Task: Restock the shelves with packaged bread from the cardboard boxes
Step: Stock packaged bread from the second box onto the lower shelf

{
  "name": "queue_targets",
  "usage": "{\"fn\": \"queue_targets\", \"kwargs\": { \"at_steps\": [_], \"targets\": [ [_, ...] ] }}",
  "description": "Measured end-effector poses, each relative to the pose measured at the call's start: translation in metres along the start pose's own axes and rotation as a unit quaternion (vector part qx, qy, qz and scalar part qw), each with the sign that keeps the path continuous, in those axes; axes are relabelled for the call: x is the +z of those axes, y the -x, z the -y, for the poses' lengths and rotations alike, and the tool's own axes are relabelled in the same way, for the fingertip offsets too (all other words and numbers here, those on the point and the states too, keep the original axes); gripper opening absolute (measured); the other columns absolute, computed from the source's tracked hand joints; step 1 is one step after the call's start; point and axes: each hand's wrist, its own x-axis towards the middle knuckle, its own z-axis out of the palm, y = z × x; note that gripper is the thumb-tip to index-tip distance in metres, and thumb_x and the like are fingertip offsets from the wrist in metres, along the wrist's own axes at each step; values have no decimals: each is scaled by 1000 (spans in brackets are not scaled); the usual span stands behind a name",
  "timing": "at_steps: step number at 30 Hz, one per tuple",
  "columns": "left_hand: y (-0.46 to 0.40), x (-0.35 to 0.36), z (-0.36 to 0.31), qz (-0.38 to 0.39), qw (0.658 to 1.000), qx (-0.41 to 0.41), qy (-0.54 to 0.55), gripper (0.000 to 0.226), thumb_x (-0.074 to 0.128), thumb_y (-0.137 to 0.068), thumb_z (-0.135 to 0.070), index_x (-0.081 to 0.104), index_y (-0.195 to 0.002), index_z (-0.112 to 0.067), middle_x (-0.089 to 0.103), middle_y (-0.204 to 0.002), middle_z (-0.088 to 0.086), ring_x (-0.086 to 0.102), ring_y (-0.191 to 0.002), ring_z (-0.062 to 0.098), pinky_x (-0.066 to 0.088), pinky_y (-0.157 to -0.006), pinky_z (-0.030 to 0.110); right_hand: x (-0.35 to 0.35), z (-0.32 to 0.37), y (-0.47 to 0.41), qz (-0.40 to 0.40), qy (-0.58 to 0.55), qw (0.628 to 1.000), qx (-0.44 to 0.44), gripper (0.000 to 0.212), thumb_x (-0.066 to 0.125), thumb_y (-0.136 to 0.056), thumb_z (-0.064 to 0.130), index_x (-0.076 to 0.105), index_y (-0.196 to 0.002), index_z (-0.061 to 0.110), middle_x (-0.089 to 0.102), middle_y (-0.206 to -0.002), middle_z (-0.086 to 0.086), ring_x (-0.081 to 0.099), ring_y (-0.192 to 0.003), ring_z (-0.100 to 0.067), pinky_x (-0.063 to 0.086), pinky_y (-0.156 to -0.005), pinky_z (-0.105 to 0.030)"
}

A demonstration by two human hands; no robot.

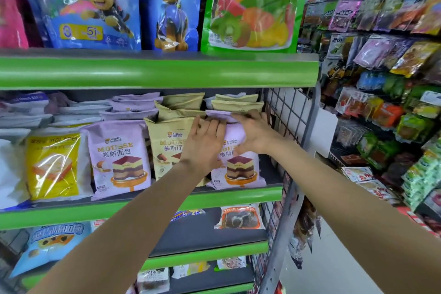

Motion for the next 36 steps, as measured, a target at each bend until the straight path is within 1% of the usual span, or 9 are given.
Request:
{"fn": "queue_targets", "kwargs": {
  "at_steps": [3, 6, 9, 12, 15, 18, 25, 33, 36],
  "targets": [
    [-4, -2, -5, 8, 999, 35, -26, 114, 70, -72, -56, 2, -146, 0, 17, -151, 16, 12, -143, 30, -2, -117, 49, -16, -5, -12, -5, -71, 997, 32, 74, 68, -77, 37, 34, -143, 29, 38, -146, -6, 31, -136, -26, 30, -112, -40],
    [-9, -1, -8, 14, 997, 63, -48, 127, 67, -67, -67, -7, -148, -1, 7, -155, 15, 5, -145, 31, -2, -118, 49, -33, -10, -39, -121, -118, 981, 96, 45, 48, -91, 40, 51, -132, 21, 50, -139, -10, 46, -126, -30, 39, -105, -37],
    [-17, -2, -9, 12, 997, 71, -31, 123, 66, -64, -71, 6, -147, -3, 16, -154, 17, 11, -144, 31, -2, -118, 47, -34, -13, -65, -94, -66, 981, 153, 62, 48, -89, 50, 45, -137, 10, 42, -143, -18, 43, -129, -34, 40, -103, -36],
    [-23, 0, -9, 17, 997, 75, -30, 118, 69, -61, -70, 15, -142, -5, 23, -150, 20, 19, -142, 32, 0, -118, 46, -24, -21, -88, -23, -36, 986, 159, 93, 52, -74, 72, 26, -146, 19, 28, -152, -16, 32, -137, -36, 35, -108, -40],
    [-26, 5, -9, 21, 997, 63, -29, 116, 70, -61, -68, 14, -142, -6, 25, -148, 18, 23, -140, 32, 2, -118, 46, -23, -22, -95, 23, -23, 992, 120, 74, 52, -81, 65, 41, -139, 20, 45, -144, -10, 46, -128, -27, 41, -100, -30],
    [-28, 9, -8, 21, 998, 57, -23, 117, 72, -61, -67, 12, -143, -8, 24, -148, 17, 23, -140, 32, 5, -119, 45, -21, -23, -97, 28, -24, 994, 104, 55, 51, -89, 55, 50, -132, 21, 51, -138, -6, 49, -125, -23, 39, -95, -24],
    [-20, 12, -9, 1, 999, 42, -29, 117, 74, -60, -64, 14, -142, -6, 25, -149, 19, 28, -138, 32, 6, -118, 42, -13, -22, -94, -16, -50, 997, 62, 61, 59, -84, 54, 44, -138, 31, 41, -148, -2, 41, -134, -25, 33, -107, -26],
    [-20, 3, -19, 26, 998, 35, -41, 115, 77, -59, -61, 15, -140, -7, 26, -146, 19, 29, -137, 34, 5, -119, 46, -17, -16, -90, 45, 6, 995, 87, 68, 41, -86, 67, 33, -144, 33, 36, -151, -5, 41, -133, -29, 37, -105, -32],
    [-19, 5, -17, 21, 998, 36, -46, 115, 75, -60, -63, 14, -140, -7, 26, -146, 20, 28, -137, 34, 5, -118, 47, -16, -17, -90, 63, -48, 992, 95, 69, 48, -89, 57, 23, -148, 31, 28, -154, -5, 36, -137, -27, 33, -104, -27]
  ]
}}
